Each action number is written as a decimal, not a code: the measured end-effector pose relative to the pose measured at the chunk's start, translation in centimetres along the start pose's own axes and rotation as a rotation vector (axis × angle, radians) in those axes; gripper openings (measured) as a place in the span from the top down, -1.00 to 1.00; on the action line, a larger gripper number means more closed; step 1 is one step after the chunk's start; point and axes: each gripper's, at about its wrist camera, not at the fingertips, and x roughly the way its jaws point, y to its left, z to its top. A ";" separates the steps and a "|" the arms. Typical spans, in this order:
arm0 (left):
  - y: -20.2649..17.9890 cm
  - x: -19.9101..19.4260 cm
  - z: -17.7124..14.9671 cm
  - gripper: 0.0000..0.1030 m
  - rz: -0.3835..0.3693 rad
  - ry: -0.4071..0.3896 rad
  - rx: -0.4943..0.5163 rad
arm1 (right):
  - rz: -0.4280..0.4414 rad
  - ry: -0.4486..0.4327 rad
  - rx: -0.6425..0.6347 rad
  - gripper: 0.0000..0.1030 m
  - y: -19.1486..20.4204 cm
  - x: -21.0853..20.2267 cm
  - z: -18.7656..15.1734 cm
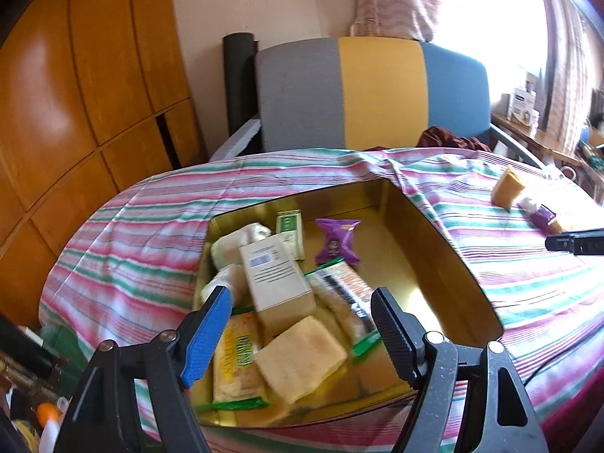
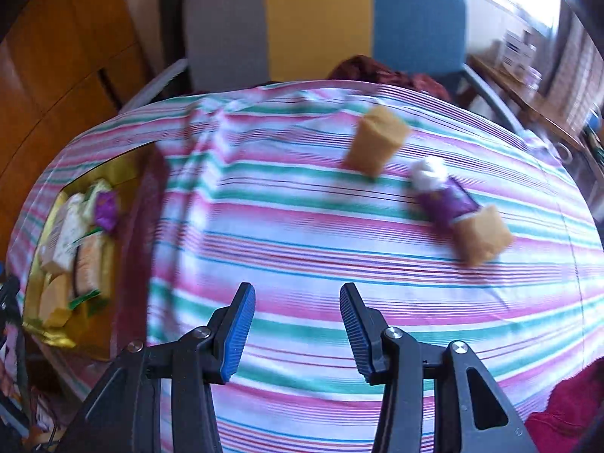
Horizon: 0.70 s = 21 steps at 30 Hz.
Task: Organize objects
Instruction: 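Move both grippers back toward the remaining items on the cloth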
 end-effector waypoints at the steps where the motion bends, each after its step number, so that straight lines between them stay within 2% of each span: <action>1: -0.4 0.0 0.2 -0.49 -0.009 0.000 0.006 | -0.011 0.002 0.018 0.09 -0.9 0.0 0.2; 12: -6.6 0.9 3.7 -0.49 -0.158 -0.006 0.086 | -0.149 -0.022 0.293 0.09 -12.2 0.6 0.4; 15: -8.8 1.5 4.9 -0.49 -0.200 -0.001 0.110 | -0.150 -0.023 0.370 0.09 -14.3 0.8 -0.3; 21: -14.1 3.4 7.5 -0.49 -0.262 0.015 0.174 | -0.090 -0.029 0.465 0.09 -16.2 1.1 -0.9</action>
